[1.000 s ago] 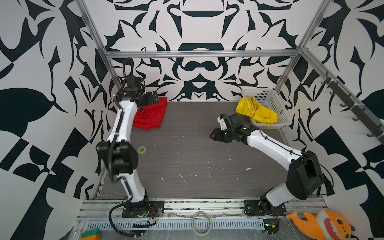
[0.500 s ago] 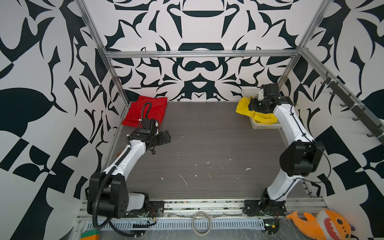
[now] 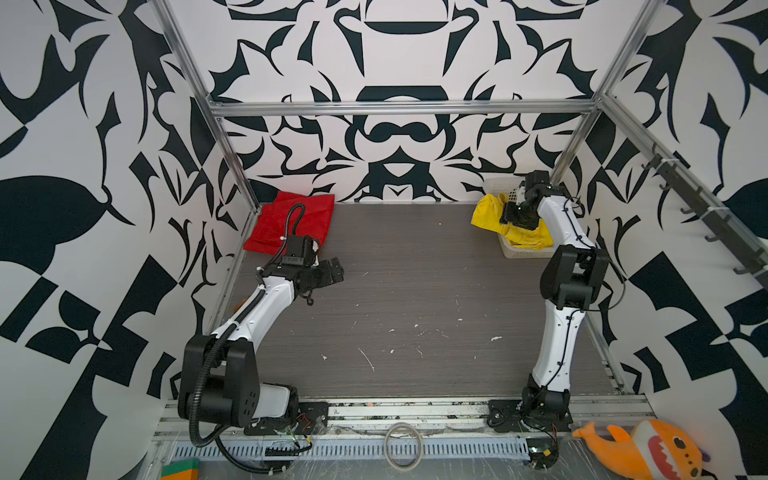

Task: Fold and stack the shorts
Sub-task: 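Grasp the yellow shorts in the basket with the right gripper and lift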

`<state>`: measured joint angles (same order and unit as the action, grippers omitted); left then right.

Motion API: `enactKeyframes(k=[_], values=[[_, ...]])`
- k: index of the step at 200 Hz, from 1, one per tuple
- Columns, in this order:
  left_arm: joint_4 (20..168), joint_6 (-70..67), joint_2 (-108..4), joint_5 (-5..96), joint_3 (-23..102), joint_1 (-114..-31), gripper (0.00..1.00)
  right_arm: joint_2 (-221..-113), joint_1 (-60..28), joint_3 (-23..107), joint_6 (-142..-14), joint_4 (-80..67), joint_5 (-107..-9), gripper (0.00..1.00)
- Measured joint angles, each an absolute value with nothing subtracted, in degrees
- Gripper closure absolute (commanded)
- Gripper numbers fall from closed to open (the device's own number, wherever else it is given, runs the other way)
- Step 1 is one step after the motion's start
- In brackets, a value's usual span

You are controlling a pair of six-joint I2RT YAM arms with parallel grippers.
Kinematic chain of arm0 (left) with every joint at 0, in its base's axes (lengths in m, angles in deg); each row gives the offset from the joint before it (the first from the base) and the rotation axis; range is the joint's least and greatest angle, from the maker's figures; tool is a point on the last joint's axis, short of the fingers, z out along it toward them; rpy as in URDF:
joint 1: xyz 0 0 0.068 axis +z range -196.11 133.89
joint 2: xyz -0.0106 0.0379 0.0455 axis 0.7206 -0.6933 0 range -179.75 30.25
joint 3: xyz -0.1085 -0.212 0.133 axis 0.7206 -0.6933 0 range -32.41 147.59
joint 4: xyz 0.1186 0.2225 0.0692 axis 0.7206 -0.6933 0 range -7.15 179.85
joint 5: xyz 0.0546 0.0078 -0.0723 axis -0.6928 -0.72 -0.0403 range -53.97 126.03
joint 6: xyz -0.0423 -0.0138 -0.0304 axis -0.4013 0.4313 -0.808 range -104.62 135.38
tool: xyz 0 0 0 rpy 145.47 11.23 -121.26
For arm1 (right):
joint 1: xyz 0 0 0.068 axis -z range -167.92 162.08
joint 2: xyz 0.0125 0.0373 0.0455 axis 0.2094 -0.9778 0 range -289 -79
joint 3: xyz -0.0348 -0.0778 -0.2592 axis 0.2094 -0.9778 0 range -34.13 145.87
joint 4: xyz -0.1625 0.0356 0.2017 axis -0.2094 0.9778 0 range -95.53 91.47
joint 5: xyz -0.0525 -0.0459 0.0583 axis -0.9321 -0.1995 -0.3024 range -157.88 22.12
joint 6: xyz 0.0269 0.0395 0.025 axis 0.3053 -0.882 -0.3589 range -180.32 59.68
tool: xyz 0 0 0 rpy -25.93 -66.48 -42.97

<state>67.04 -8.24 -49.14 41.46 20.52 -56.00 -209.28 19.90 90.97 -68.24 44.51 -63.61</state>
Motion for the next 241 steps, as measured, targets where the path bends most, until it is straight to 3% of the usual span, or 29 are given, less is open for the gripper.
enactKeyframes(k=[10, 22, 36, 64, 110, 158, 241], values=[[67.2, -8.5, -49.8, 41.5, 20.5, -56.0, 0.01, -209.7, 20.0, 92.0, -68.2, 44.4, -63.3, 0.43], [67.3, -8.8, -50.6, 41.5, 20.6, -56.2, 0.01, -210.4, 20.1, 93.0, -68.1, 44.3, -63.3, 0.65], [67.4, -8.9, -51.4, 41.5, 20.9, -56.4, 0.01, -211.4, 20.2, 94.4, -68.1, 44.3, -63.6, 0.80], [67.5, -9.2, -52.2, 41.5, 21.9, -56.9, 0.01, -212.4, 20.2, 95.8, -67.7, 44.0, -64.3, 1.00], [67.6, -9.3, -52.4, 41.4, 23.8, -58.0, 0.00, -209.2, 20.2, 95.5, -67.7, 43.9, -64.6, 1.00], [67.5, -9.3, -51.9, 41.3, 25.2, -58.9, 0.01, -193.2, 20.5, 95.1, -67.9, 43.9, -62.0, 1.00], [67.2, -9.2, -44.9, 39.5, 27.6, -59.0, 0.00, -167.0, 19.5, 94.7, -75.4, 35.3, -43.0, 1.00]])
